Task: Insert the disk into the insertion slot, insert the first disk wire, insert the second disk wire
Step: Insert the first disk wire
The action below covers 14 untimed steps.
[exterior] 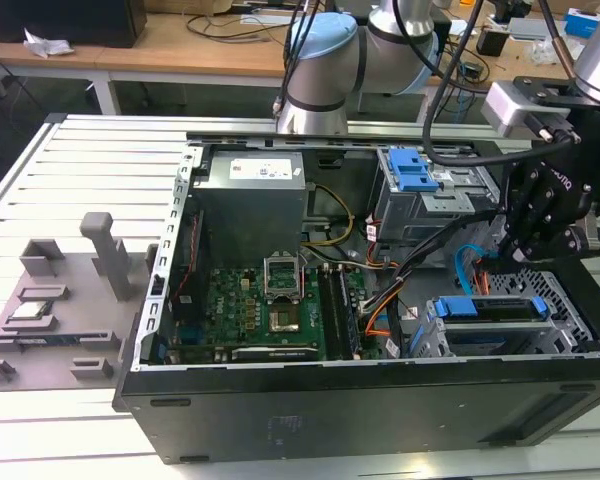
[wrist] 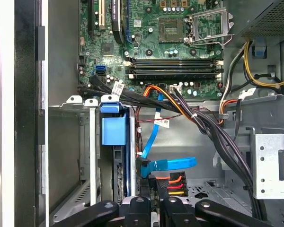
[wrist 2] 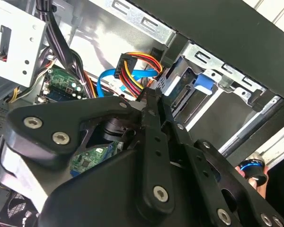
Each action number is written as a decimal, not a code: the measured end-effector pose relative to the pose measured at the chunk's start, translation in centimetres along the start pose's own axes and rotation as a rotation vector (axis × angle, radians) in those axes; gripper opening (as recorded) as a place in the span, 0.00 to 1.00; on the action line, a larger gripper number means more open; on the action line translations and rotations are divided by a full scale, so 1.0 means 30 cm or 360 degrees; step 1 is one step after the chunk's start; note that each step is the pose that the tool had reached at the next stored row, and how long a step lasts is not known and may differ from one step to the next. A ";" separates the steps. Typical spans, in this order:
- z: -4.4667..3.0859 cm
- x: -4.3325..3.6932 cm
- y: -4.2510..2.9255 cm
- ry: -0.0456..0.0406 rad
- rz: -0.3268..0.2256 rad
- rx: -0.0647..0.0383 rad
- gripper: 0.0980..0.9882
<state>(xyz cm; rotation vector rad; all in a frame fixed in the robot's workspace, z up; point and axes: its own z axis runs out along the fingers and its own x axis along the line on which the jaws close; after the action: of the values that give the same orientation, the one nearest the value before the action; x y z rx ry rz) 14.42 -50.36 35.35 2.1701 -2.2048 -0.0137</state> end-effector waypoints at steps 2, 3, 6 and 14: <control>0.000 0.001 0.000 0.0001 0.0000 0.0000 0.08; 0.000 0.004 0.000 0.0001 0.0000 0.0000 0.08; 0.002 0.045 -0.001 0.0001 0.0000 0.0000 0.08; 0.029 0.094 -0.030 -0.0005 0.0000 -0.0002 0.08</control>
<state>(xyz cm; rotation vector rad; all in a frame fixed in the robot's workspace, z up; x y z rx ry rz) 15.23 -53.21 34.51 2.1708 -2.2057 -0.0186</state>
